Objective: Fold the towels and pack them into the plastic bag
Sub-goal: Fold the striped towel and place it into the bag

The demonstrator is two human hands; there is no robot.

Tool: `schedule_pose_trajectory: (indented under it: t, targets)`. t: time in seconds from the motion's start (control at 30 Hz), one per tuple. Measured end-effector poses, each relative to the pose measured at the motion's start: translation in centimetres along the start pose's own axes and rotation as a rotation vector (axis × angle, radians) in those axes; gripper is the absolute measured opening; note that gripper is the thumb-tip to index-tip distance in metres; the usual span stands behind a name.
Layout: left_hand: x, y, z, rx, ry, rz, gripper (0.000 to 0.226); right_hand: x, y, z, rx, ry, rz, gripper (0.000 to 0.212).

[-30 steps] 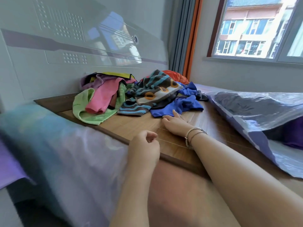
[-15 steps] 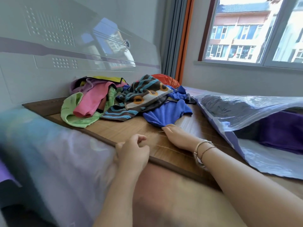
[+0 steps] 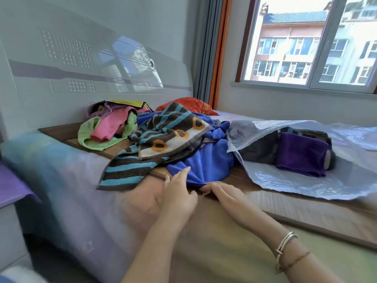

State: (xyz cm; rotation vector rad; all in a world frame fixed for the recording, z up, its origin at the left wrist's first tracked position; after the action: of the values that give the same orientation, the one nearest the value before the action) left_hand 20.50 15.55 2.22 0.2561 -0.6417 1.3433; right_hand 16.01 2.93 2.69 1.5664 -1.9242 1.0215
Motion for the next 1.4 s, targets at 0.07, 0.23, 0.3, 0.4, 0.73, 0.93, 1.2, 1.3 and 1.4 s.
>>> schedule_pose_trajectory:
  t: [0.07, 0.23, 0.3, 0.4, 0.73, 0.93, 1.2, 1.3, 1.4]
  targets:
    - [0.4, -0.2, 0.1, -0.034, 0.045, 0.057, 0.06, 0.9, -0.6, -0.5, 0.001, -0.003, 0.072, 0.034]
    - [4.3, -1.7, -1.6, 0.035, 0.316, 0.245, 0.047, 1.9, -6.0, -3.2, 0.115, 0.092, 0.183, 0.031]
    - [5.4, -2.4, -2.5, 0.065, 0.33, 0.27, 0.045, 0.5, -9.2, -3.8, 0.12, 0.273, 0.151, 0.037]
    - [5.9, -3.4, -3.7, 0.098, 0.313, 0.271, 0.045, -1.7, -13.0, -4.2, 0.089, 0.515, 0.078, 0.039]
    - [7.6, -2.5, -5.0, 0.223, -0.026, 0.281, 0.046, 1.7, -9.9, -6.8, 0.26, 0.162, 0.399, 0.011]
    - [7.5, 0.8, -3.5, 0.239, 0.22, 0.319, 0.027, 6.6, 0.0, -5.7, 0.15, 0.13, 0.553, 0.03]
    - [6.3, 2.7, 0.1, -0.167, 0.176, 0.263, 0.033, 5.5, 6.2, -4.8, 0.078, 0.337, 0.141, 0.048]
    - [5.4, 4.0, 1.8, -0.241, 0.32, 0.149, 0.026, 4.8, 7.0, -5.7, 0.155, 0.441, 0.069, 0.058]
    - [4.3, 4.8, 4.0, -0.386, 0.265, 0.085, 0.015, 4.5, 7.7, -6.9, 0.259, 0.251, 0.086, 0.041]
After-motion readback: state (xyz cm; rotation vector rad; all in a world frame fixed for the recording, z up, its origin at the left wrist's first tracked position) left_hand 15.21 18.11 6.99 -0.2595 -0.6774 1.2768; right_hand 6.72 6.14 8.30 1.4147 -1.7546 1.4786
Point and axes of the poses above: each hand's wrist, its own y-axis away from the middle knuckle, its own x-axis out of the back of the hand, z = x × y, the point moved 10 cm from there along -y, towards the middle knuckle, and after that the axes turned 8 degrees about y, right-handed, at the moved point
